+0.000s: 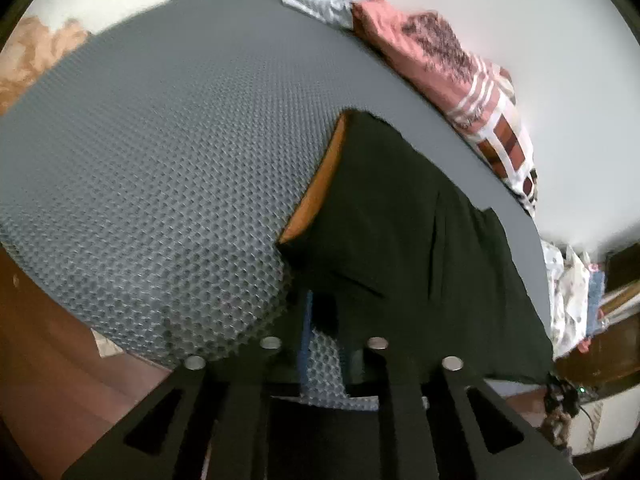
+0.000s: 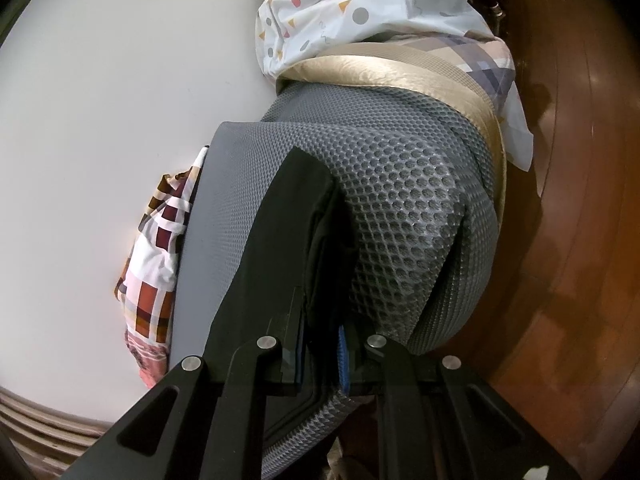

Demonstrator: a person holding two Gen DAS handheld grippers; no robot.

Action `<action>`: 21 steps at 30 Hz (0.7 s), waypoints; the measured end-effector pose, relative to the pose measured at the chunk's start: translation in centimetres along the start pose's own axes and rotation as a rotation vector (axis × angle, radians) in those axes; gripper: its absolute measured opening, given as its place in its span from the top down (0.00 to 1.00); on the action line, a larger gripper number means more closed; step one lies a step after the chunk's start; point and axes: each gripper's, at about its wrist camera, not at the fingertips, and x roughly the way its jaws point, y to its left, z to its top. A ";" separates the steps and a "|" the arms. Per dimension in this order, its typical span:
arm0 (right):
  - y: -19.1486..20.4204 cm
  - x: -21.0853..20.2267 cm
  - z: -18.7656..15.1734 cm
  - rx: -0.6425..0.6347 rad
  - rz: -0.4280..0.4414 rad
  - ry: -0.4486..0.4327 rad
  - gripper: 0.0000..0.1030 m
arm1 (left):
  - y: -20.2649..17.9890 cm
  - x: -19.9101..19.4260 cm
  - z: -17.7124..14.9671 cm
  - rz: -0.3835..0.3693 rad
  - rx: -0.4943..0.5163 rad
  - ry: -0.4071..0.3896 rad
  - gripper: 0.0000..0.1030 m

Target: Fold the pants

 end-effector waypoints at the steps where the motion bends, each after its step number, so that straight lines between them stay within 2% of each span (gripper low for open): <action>1: -0.1 0.0 -0.1 0.003 0.001 0.001 0.87 | -0.1 0.2 0.0 0.004 0.003 0.011 0.81; 2: -0.1 0.0 -0.1 0.003 0.001 0.003 0.87 | -0.3 0.3 0.0 0.008 0.009 0.021 0.80; 3: -0.1 0.0 -0.1 0.003 0.000 0.003 0.87 | -0.5 0.4 0.0 0.008 0.017 0.026 0.74; 4: -0.1 -0.1 -0.1 0.003 0.001 0.001 0.87 | -0.8 0.4 0.0 -0.001 0.023 0.030 0.61; 6: -0.1 -0.1 -0.1 0.006 0.002 0.000 0.87 | -1.3 0.4 -0.2 -0.014 0.035 0.036 0.44; 8: -0.1 0.0 -0.1 0.004 0.002 0.000 0.87 | -1.8 0.7 -0.3 0.005 0.059 0.025 0.44; 9: -0.1 0.0 0.0 0.002 0.001 0.001 0.87 | -2.1 0.8 -0.3 0.016 0.070 0.021 0.45; 11: -0.1 0.0 -0.1 0.000 -0.001 0.002 0.87 | -2.4 0.9 -0.3 0.070 0.092 0.001 0.68; 13: -0.1 0.0 -0.1 0.003 0.001 0.002 0.87 | -2.6 0.9 -0.4 0.086 0.110 -0.006 0.72; 16: -0.1 -0.1 -0.2 0.001 -0.001 0.000 0.87 | -4.1 0.5 -0.5 0.133 0.182 -0.019 0.89; 18: 0.0 0.0 -0.2 0.000 -0.002 -0.003 0.87 | -5.8 -0.5 0.6 0.138 0.226 -0.064 0.91; 21: -0.1 0.0 -0.3 0.001 0.013 -0.007 0.87 | -8.0 -2.8 3.4 0.093 0.263 -0.149 0.92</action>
